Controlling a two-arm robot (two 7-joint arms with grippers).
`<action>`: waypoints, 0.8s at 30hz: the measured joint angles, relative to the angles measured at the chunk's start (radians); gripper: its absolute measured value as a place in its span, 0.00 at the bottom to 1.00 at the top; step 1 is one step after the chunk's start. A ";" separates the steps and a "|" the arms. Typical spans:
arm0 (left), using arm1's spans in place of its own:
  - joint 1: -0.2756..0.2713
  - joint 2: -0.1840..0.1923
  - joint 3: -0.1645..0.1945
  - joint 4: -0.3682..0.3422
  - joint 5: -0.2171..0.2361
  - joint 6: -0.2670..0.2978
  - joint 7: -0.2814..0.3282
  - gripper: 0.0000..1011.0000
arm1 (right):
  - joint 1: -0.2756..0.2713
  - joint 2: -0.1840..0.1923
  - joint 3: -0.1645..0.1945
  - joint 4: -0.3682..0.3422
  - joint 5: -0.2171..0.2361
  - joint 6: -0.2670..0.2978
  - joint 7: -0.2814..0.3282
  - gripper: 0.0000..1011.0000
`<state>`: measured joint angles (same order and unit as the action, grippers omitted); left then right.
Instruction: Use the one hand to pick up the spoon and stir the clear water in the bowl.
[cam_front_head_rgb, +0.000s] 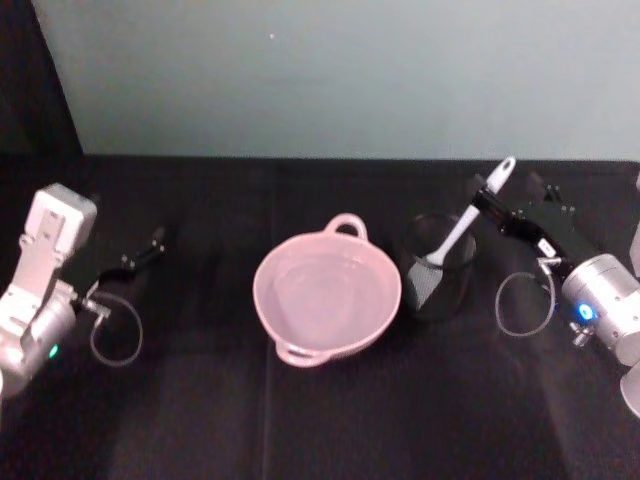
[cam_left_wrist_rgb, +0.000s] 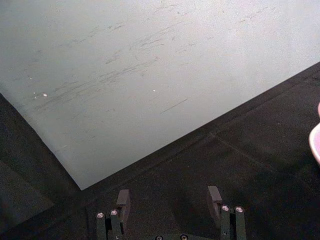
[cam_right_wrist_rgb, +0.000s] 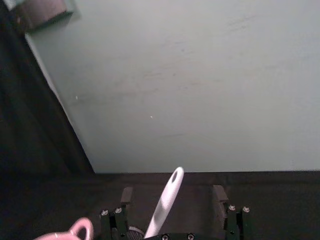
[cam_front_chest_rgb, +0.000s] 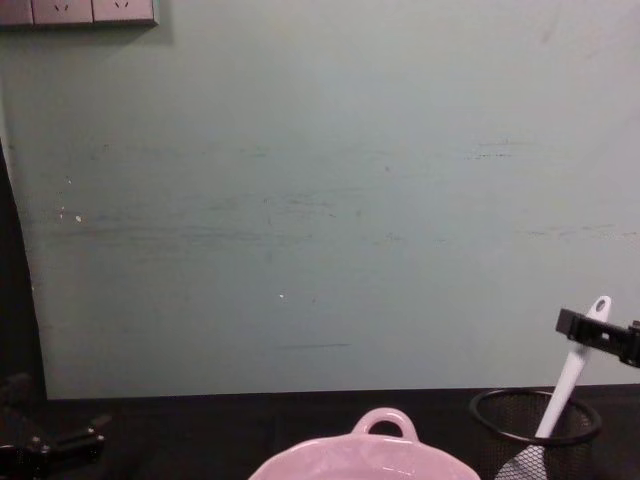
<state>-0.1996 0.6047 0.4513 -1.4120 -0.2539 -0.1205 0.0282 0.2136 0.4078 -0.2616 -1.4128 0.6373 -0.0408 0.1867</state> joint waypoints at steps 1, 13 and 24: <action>0.000 0.000 0.000 0.000 0.000 0.000 0.000 1.00 | 0.010 -0.019 0.013 0.015 0.031 0.012 0.014 0.99; 0.000 0.000 0.000 0.000 0.000 0.000 0.000 1.00 | 0.049 -0.106 0.082 0.094 0.209 0.094 0.089 0.99; 0.000 0.000 0.000 0.000 0.000 0.000 0.000 1.00 | 0.044 -0.114 0.084 0.097 0.269 0.100 0.094 0.88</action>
<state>-0.1995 0.6047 0.4514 -1.4120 -0.2539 -0.1205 0.0283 0.2572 0.2937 -0.1776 -1.3159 0.9061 0.0596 0.2809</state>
